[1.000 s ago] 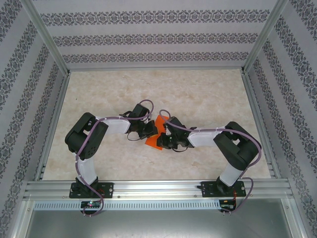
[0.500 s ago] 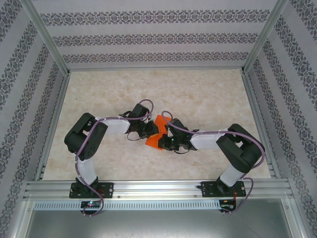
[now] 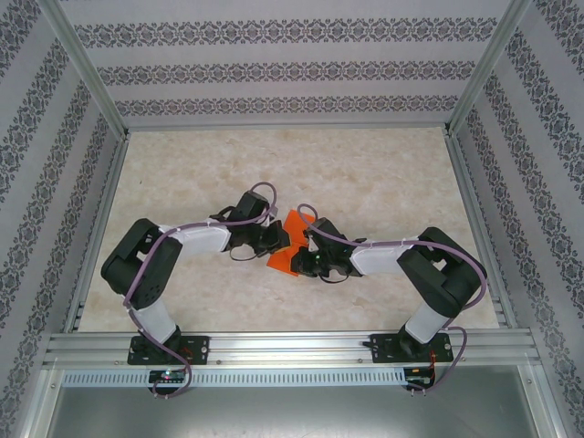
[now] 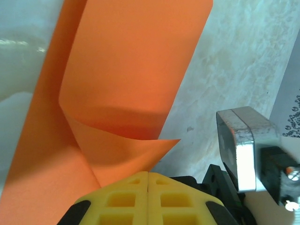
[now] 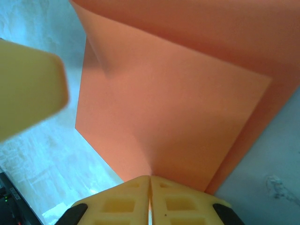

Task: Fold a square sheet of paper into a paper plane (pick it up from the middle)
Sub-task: Fold the triangle a second time at the center of the table.

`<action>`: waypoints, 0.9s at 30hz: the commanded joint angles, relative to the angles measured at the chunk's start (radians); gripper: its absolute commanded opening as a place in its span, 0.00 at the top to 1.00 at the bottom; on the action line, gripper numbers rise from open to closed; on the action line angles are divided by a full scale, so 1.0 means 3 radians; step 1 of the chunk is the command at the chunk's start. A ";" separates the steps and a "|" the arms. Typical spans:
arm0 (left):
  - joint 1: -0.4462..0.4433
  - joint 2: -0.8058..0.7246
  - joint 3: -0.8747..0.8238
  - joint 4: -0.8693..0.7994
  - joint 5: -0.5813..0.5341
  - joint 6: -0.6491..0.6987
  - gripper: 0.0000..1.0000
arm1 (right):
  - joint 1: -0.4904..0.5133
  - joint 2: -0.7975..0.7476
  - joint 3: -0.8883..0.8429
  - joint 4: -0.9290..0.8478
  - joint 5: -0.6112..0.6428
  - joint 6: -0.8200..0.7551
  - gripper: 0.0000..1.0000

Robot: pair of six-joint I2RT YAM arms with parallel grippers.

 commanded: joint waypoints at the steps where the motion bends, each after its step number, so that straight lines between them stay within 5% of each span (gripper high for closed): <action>1: -0.0103 0.0113 0.0050 0.0187 0.0143 -0.0045 0.94 | 0.0004 0.0107 -0.0049 -0.0148 0.0041 -0.0005 0.90; 8: -0.0199 0.0281 0.0079 0.0162 0.0138 -0.0155 0.94 | 0.0006 0.0109 -0.0031 -0.0165 0.0058 0.0000 0.90; 17: -0.0120 0.0342 -0.0045 0.0051 -0.0401 -0.0028 0.97 | 0.0007 0.0191 0.0039 -0.0440 0.0154 -0.0043 0.95; 27: 0.0110 0.0336 -0.0100 0.0264 -0.0364 0.0062 0.96 | 0.0028 0.0216 0.0145 -0.0881 0.0246 -0.0138 1.00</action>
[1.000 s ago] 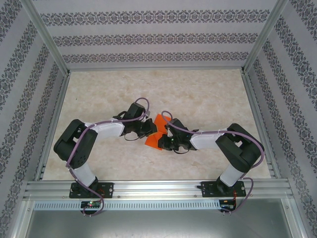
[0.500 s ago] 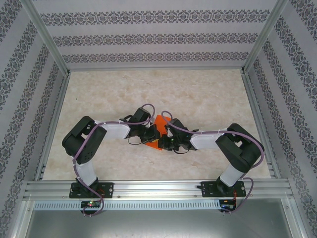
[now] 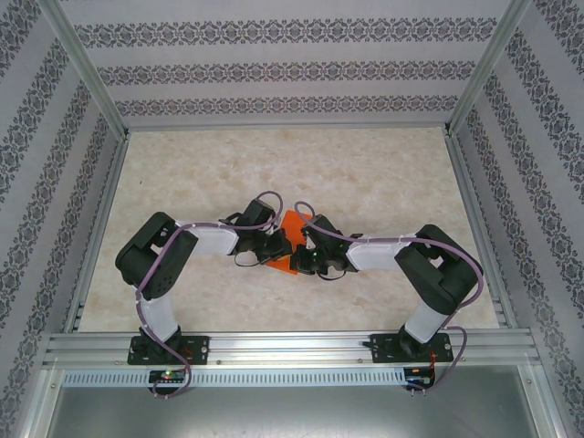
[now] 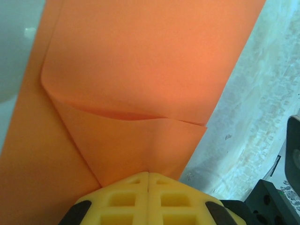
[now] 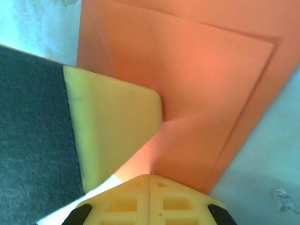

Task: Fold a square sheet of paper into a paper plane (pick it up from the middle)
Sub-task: Fold the triangle a second time at the center of the table.

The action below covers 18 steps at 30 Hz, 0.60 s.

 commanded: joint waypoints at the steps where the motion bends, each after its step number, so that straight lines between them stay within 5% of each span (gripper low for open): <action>1: 0.0166 0.0023 -0.0055 0.0106 -0.0268 0.0124 0.96 | 0.0029 0.0123 -0.0069 -0.0591 0.0208 -0.0104 1.00; 18: 0.0534 0.0135 0.0076 0.0064 -0.0178 0.0286 0.94 | 0.0029 0.0112 -0.0007 -0.0735 0.0191 -0.0205 1.00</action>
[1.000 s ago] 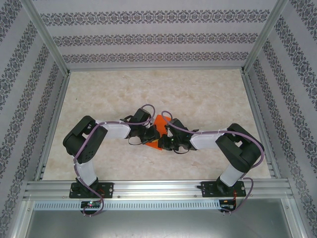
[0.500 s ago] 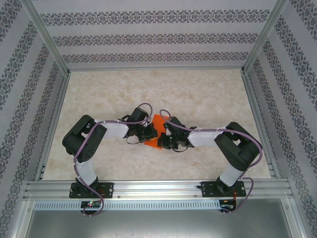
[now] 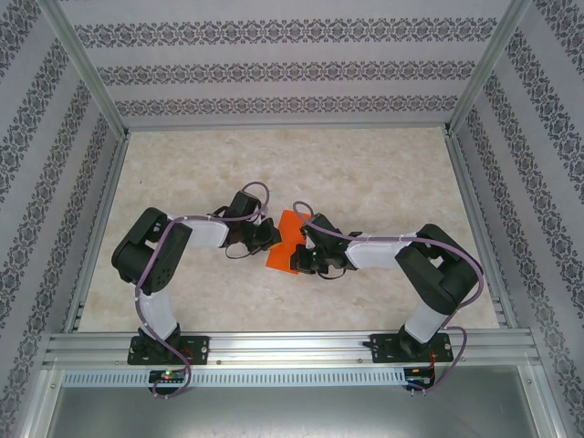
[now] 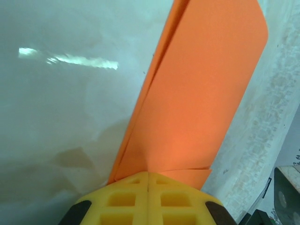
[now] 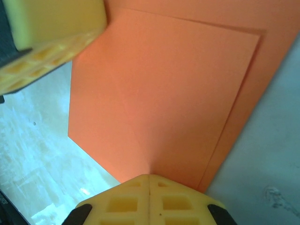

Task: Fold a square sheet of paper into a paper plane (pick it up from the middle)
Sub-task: Fold the triangle a second time at the center of the table.

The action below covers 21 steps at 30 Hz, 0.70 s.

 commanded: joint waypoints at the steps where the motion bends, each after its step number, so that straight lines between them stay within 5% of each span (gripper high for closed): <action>1: 0.0146 0.0098 0.0107 -0.0099 -0.0227 0.0169 0.94 | 0.0032 0.0105 -0.0083 -0.0558 0.0154 -0.0077 1.00; 21: 0.0189 -0.0447 0.0264 -0.0523 -0.0147 0.0355 0.95 | 0.0042 0.0126 0.0019 -0.0542 0.0138 -0.0091 1.00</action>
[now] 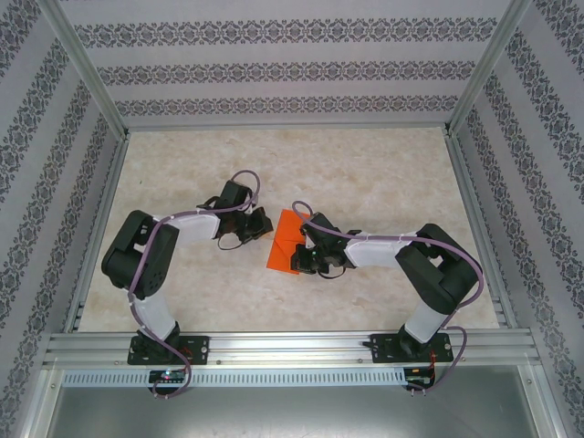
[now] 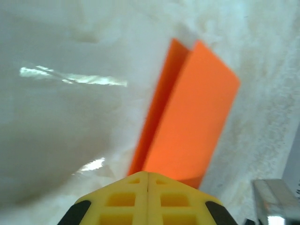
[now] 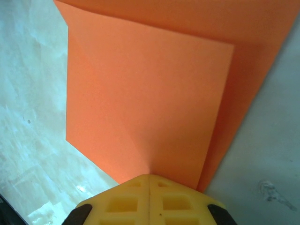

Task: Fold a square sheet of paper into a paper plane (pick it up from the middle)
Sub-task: Fold the triangle a second time at the center of the table.

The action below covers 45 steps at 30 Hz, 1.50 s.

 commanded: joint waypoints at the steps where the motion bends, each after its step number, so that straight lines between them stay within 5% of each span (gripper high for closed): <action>1: -0.0035 -0.0213 0.0063 -0.0124 0.0022 0.0086 0.96 | 0.0042 0.0112 -0.0059 -0.0393 0.0136 -0.0068 1.00; 18: -0.0644 -0.0009 -0.0097 -0.0057 -0.0097 -0.0225 1.00 | 0.0047 0.0155 -0.0042 -0.0369 0.0152 -0.0055 1.00; 26: -0.0649 0.0188 -0.0190 0.0118 -0.0113 -0.0290 1.00 | 0.0052 0.0150 -0.0062 -0.0371 0.0147 -0.0045 1.00; 33: -0.0624 0.0033 -0.0065 -0.0508 -0.0894 -0.0109 1.00 | 0.0053 0.0144 -0.0073 -0.0382 0.0162 -0.0040 1.00; 45: -0.0235 0.0144 0.0021 -0.0429 -0.0678 -0.0082 1.00 | 0.0057 0.0135 -0.0057 -0.0410 0.0145 -0.0061 1.00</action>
